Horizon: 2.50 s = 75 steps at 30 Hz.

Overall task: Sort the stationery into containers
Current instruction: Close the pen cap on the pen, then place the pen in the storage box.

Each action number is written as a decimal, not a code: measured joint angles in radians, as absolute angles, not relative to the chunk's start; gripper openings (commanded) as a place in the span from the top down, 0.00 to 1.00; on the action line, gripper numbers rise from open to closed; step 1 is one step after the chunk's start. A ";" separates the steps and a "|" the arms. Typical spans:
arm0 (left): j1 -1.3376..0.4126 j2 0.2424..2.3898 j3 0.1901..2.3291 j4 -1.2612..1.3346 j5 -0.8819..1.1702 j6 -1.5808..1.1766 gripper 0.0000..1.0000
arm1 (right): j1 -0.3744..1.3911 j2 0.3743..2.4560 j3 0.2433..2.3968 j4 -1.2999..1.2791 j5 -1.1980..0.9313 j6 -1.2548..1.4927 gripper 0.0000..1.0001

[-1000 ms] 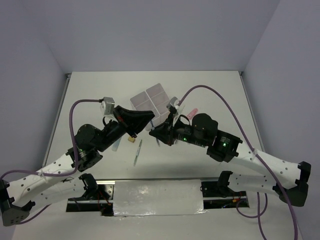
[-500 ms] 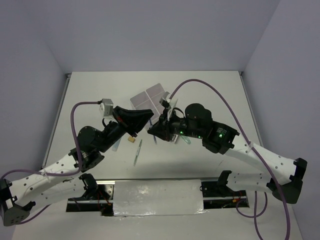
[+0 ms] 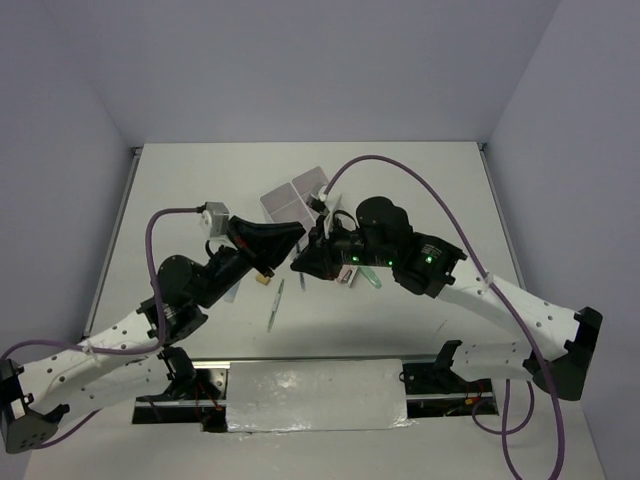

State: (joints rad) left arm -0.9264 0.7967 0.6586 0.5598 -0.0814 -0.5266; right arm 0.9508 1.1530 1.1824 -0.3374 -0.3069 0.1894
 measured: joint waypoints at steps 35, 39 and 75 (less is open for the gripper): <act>-0.994 0.708 1.219 -0.813 -0.989 -0.853 0.00 | 0.801 1.472 1.031 0.240 0.077 0.222 1.00; -0.994 0.667 1.046 -0.848 -0.920 -0.756 0.00 | 0.751 1.640 1.159 0.258 0.102 0.198 1.00; -0.994 0.677 0.923 -0.738 -0.647 -0.556 0.01 | 0.697 1.727 1.462 -0.028 0.124 0.173 0.20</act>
State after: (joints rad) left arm -0.9939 0.6773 0.9226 -0.7380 -0.6468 -0.5556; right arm 0.6968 1.7267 1.4616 -0.0280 0.1242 0.1730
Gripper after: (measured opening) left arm 0.994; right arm 0.791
